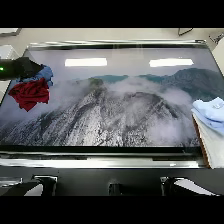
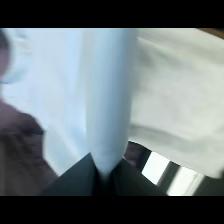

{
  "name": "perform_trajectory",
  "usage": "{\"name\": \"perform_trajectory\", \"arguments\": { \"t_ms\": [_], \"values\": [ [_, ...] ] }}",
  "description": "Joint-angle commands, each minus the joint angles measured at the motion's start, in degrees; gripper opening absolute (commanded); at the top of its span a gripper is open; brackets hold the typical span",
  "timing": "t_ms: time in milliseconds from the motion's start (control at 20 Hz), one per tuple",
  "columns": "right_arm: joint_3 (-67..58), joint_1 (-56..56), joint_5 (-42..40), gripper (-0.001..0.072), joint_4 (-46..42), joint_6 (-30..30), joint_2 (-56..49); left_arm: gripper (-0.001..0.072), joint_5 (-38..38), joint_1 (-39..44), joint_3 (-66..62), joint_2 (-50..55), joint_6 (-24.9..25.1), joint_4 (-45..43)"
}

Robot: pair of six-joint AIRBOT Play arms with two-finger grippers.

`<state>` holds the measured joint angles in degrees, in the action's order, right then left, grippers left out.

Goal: Fold the clothes and pants, and hang the long-sleeved shirts on hangers.

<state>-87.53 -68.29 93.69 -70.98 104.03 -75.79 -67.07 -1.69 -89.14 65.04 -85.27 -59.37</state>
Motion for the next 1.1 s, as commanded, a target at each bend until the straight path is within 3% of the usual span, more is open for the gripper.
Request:
{"name": "perform_trajectory", "arguments": {
  "t_ms": [0,250,300,350,400,450,600,700,750,800,900,950,1000,1050],
  "values": [
    [14.1,-0.1,-1.7,0.0046,-10.9,-1.5,4.1,0.0022,0.0,0.0,0.0,0.0,0.0,0.0],
    [21.6,-0.1,-7.0,0.0048,-12.9,-2.3,4.2,0.0022,0.0,0.0,0.0,0.0,-0.2,0.0],
    [21.9,-0.1,-7.8,0.0082,-12.6,-2.2,4.2,0.0022,0.0,0.0,0.0,0.0,-0.2,0.0],
    [22.0,-0.1,-8.2,0.0320,-11.5,-2.2,4.2,0.0022,0.0,0.0,0.0,0.0,-0.2,0.0],
    [22.0,-0.1,-8.3,0.0626,-10.1,-2.3,4.2,0.0022,0.0,0.0,0.0,0.0,-0.2,0.0],
    [21.7,-0.1,-9.0,0.0697,-8.3,-4.4,4.2,0.0022,0.2,0.0,0.0,0.0,-0.2,0.0],
    [11.3,-0.1,-13.5,0.0708,0.9,-9.2,4.2,0.0021,4.7,0.0,-1.9,0.0,-0.2,1.2],
    [-0.5,1.7,-24.9,0.0707,12.3,-13.2,4.2,0.0020,11.5,0.0,-5.9,0.0,0.4,1.0],
    [-6.4,4.8,-30.8,0.0706,15.6,-15.1,4.2,0.0019,15.2,0.3,-7.5,0.1,1.5,-2.2],
    [-11.1,8.9,-35.1,0.0704,16.5,-16.1,4.2,0.0018,16.9,1.1,-8.6,0.6,-0.6,-11.1],
    [-16.2,20.6,-38.2,0.0681,15.6,-16.5,4.2,0.0019,12.2,2.9,-8.8,2.7,-11.1,-30.5],
    [-16.2,27.0,-36.7,0.0630,14.4,-16.9,4.2,0.0020,6.3,3.7,-8.4,4.5,-13.4,-37.2],
    [-15.4,34.5,-31.7,0.0554,8.4,-17.2,3.3,0.0021,0.5,3.8,-7.4,6.1,-13.7,-39.6],
    [-13.8,41.5,-25.5,0.0554,1.3,-14.8,1.8,0.0051,-4.9,3.7,-5.4,7.8,-14.3,-39.2]
  ]
}}
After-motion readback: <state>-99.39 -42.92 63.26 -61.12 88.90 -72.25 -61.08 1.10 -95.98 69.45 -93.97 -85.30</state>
